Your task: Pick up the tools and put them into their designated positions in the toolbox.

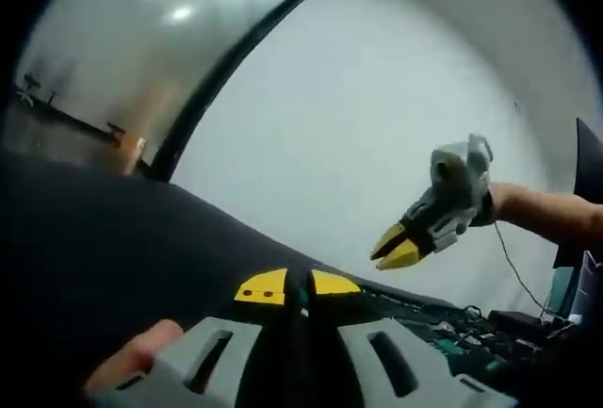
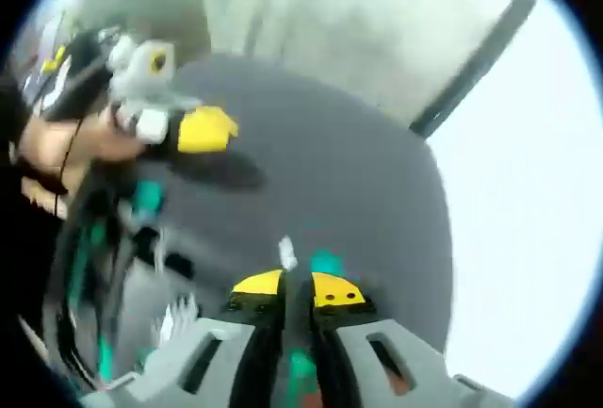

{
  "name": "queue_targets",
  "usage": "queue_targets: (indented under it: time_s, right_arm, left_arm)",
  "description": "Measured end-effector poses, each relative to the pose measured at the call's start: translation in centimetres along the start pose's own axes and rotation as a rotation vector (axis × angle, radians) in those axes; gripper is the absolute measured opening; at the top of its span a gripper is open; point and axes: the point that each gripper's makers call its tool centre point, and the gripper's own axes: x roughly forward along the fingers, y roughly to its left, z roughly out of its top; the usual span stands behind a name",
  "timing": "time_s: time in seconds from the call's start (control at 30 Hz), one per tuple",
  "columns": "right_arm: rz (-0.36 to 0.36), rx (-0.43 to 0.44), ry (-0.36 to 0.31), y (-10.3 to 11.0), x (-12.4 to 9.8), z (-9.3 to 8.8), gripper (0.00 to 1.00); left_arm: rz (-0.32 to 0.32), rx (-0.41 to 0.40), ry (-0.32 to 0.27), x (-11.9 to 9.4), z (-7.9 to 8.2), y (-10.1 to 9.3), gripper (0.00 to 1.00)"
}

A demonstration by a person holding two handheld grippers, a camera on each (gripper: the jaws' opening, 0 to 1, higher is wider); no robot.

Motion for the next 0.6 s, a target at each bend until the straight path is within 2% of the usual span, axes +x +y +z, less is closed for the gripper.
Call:
queue_targets:
  time_s: [0.07,0.1,0.13,0.17,0.23,0.27,0.3,0.33,0.37,0.4,0.43,0.47,0.53,0.6]
  right_arm:
    - [0.023,0.057,0.042,1.1,1.8,0.4,0.12]
    - [0.056,0.132,0.09,2.0,3.1,0.4,0.13]
    - [0.04,0.157,0.133,1.9,3.6,0.0,0.15]
    - [0.0,0.143,0.191,1.2,4.2,-0.7,0.14]
    - [-0.104,0.025,0.321,-1.2,4.7,-2.3,0.06]
    - [-0.075,0.009,0.345,-0.7,5.2,-2.8,0.06]
    - [-0.055,0.081,0.389,-0.2,5.4,-3.5,0.07]
    - [-0.042,0.113,0.409,-0.2,5.6,-3.8,0.07]
    - [-0.032,0.111,0.429,-0.2,5.8,-4.2,0.07]
    - [-0.047,0.102,0.466,-1.2,6.1,-4.7,0.09]
    - [-0.073,0.086,0.488,-1.9,6.2,-5.2,0.11]
    - [-0.07,0.099,0.459,-1.8,6.7,-5.1,0.12]
    - [-0.036,0.2,0.457,-1.4,7.4,-5.8,0.09]
    - [-0.026,0.198,0.429,-1.8,7.8,-5.6,0.07]
  left_arm:
    - [0.001,-0.011,-0.007,-0.2,0.1,0.1,0.1]
    - [0.002,-0.016,-0.011,-0.2,0.2,0.1,0.1]
    - [0.002,-0.019,-0.012,-0.2,0.2,0.2,0.1]
    - [0.002,-0.021,-0.011,-0.2,0.2,0.2,0.1]
    - [-0.003,-0.017,-0.008,-0.2,0.1,0.0,0.1]
    - [-0.005,-0.014,-0.007,-0.2,0.1,-0.1,0.1]
    - [-0.008,-0.013,-0.007,-0.2,0.1,-0.1,0.1]
    - [-0.009,-0.017,-0.007,-0.2,0.1,-0.1,0.1]
    - [-0.009,-0.021,-0.01,-0.2,0.2,-0.1,0.1]
    - [-0.009,-0.027,-0.016,-0.3,0.3,0.0,0.1]
    - [-0.009,-0.034,-0.021,-0.4,0.4,0.0,0.1]
    - [-0.01,-0.04,-0.021,-0.3,0.4,0.0,0.1]
    - [-0.011,-0.041,-0.019,-0.3,0.3,0.0,0.1]
    - [-0.012,-0.034,-0.016,-0.3,0.3,-0.1,0.1]
